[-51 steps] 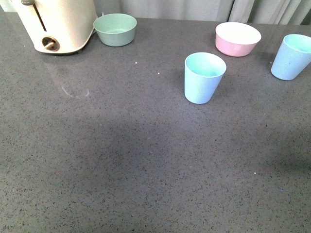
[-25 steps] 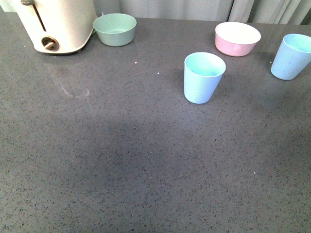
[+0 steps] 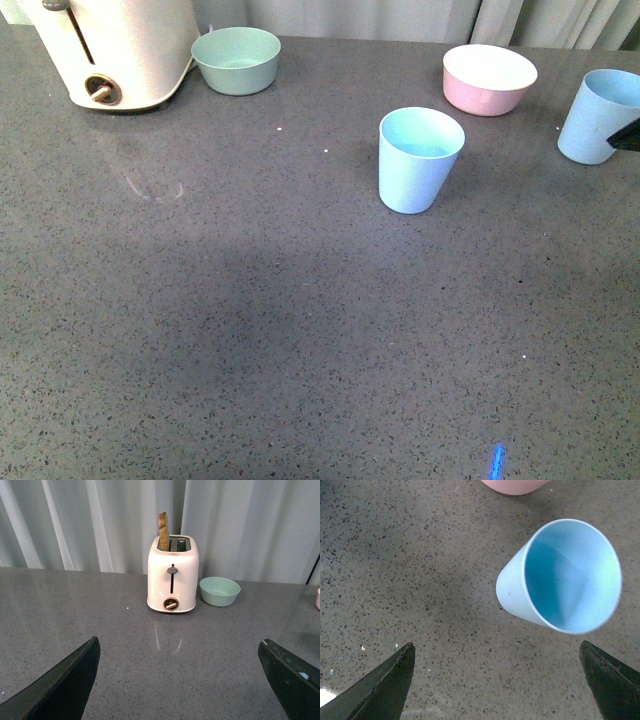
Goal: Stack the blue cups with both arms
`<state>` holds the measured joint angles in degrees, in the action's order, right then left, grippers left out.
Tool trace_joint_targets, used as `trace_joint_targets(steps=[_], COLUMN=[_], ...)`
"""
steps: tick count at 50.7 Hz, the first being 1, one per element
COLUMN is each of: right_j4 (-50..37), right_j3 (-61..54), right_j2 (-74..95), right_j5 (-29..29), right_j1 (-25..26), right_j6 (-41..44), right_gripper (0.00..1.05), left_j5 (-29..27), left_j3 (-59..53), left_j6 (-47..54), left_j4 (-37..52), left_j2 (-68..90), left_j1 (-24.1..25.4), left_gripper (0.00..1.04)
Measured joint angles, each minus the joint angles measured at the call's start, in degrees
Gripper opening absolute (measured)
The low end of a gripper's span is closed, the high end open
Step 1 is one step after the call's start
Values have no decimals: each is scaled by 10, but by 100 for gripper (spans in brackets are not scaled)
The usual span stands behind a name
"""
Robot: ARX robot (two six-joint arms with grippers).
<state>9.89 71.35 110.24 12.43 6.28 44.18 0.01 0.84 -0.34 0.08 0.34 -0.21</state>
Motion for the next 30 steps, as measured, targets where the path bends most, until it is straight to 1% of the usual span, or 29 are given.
trace_joint_targets(steps=[11,20,24,30], right_j4=[19,31,37,42], right_j3=[81,129,139,150], right_j2=[83,114,121,132], right_j5=[-10,-11,-13,-20], right_j1=[-25,-30,-30,-30], right_j6=[8,7,8,10], right_gripper=[96,96,88,72], left_j5=[0,0,0,0], left_j3=[0,0,0,0], left_j6=[0,0,0,0], left_j4=[0,0,0,0], left_j2=[0,0,0,0], left_j1=[0,0,0,0], left_gripper=[96,96,96,96])
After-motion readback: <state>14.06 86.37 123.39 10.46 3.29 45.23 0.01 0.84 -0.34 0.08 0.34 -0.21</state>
